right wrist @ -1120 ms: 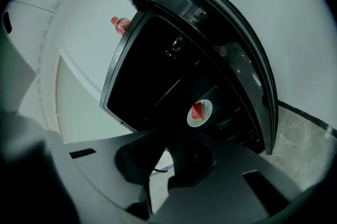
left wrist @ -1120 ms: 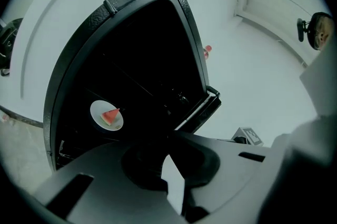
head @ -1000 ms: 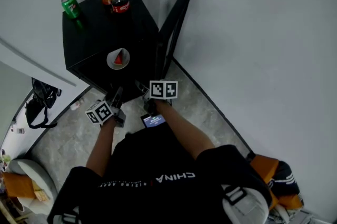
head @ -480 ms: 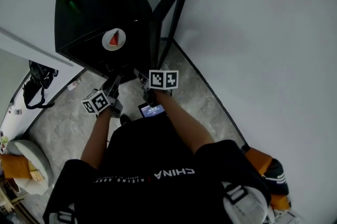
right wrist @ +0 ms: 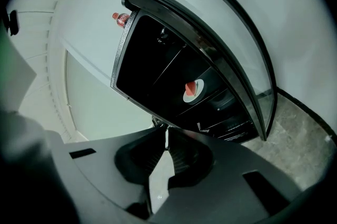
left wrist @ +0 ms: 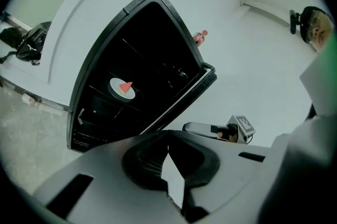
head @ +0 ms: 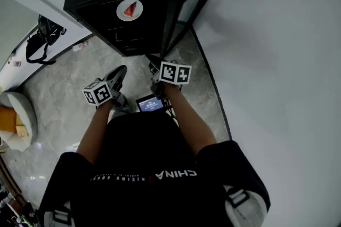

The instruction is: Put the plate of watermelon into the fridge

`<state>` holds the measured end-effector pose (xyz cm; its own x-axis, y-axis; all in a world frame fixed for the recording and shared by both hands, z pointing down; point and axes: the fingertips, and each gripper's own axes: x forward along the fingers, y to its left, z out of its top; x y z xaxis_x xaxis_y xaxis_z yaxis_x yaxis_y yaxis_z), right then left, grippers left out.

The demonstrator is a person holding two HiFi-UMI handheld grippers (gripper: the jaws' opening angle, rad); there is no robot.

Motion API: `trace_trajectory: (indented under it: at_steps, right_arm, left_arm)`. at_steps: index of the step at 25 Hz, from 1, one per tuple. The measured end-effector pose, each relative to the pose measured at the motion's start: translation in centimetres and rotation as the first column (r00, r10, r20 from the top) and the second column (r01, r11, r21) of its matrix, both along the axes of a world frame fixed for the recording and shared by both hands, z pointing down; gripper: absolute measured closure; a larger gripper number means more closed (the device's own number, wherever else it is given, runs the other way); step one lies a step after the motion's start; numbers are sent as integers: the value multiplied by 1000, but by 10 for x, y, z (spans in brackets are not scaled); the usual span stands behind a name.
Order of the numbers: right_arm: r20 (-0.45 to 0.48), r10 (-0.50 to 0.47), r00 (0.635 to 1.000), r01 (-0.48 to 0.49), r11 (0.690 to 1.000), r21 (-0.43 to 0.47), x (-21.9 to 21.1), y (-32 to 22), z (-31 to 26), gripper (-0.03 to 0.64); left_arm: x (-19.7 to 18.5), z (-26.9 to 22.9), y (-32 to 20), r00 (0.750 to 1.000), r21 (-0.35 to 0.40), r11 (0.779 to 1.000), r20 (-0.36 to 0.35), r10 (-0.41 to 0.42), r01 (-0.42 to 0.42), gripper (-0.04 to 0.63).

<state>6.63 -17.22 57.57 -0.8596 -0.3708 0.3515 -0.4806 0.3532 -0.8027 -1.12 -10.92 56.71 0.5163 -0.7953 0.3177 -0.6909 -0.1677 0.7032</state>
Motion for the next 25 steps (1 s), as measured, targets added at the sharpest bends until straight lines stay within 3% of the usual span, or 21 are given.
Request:
trace_trajectory:
  at_steps: [7, 18, 25]
  right_arm:
    - [-4, 27, 1000, -27, 1000, -5, -7, 36, -3, 591]
    - [-53, 94, 994, -92, 995, 37, -62, 127, -12, 591]
    - [-60, 162, 985, -160, 986, 36, -73, 177, 4, 591]
  left_arm:
    - [-17, -9, 35, 998, 47, 999, -56, 12, -9, 583]
    - [-75, -14, 122, 995, 94, 992, -42, 86, -81, 583]
    - [-98, 7, 166, 991, 90, 989, -48, 126, -121, 583]
